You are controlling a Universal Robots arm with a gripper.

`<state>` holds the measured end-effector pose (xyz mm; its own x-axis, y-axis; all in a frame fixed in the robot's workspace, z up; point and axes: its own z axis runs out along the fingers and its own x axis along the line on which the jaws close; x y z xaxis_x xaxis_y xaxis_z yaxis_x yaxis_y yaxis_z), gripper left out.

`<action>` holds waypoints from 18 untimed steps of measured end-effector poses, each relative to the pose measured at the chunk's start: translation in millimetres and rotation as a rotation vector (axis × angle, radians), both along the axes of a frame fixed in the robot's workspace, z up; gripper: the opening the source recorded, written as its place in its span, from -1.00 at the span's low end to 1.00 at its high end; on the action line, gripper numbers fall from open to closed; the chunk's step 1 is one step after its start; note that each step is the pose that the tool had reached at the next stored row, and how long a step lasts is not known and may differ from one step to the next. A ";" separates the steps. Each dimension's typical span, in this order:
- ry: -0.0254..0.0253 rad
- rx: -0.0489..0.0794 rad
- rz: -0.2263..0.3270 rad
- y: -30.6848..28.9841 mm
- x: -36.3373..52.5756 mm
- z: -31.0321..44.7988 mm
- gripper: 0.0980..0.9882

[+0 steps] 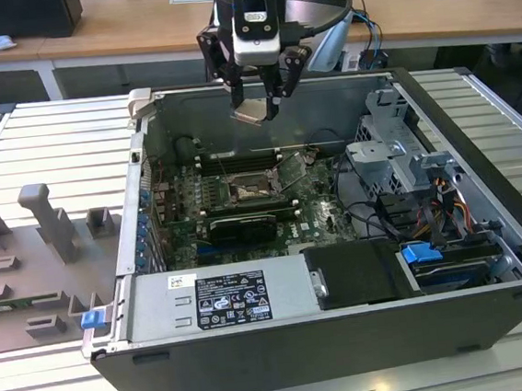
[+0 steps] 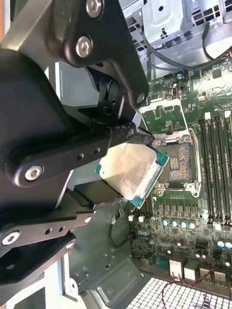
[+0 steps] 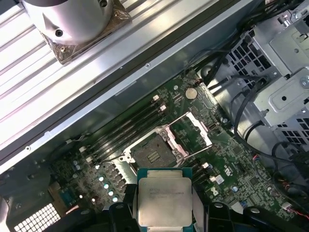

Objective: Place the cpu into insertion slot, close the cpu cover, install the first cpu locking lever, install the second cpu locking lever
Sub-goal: 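Place the cpu into insertion slot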

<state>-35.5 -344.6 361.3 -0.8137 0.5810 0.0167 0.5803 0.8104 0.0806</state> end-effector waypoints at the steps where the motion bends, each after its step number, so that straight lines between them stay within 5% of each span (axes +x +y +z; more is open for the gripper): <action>1: 0.0000 0.000 -0.004 0.0 0.0 0.0 0.00; 11: 0.0000 0.000 -0.067 0.0 0.0 -0.5 0.00; 18: -0.0001 0.000 -0.183 0.0 0.0 -1.1 0.00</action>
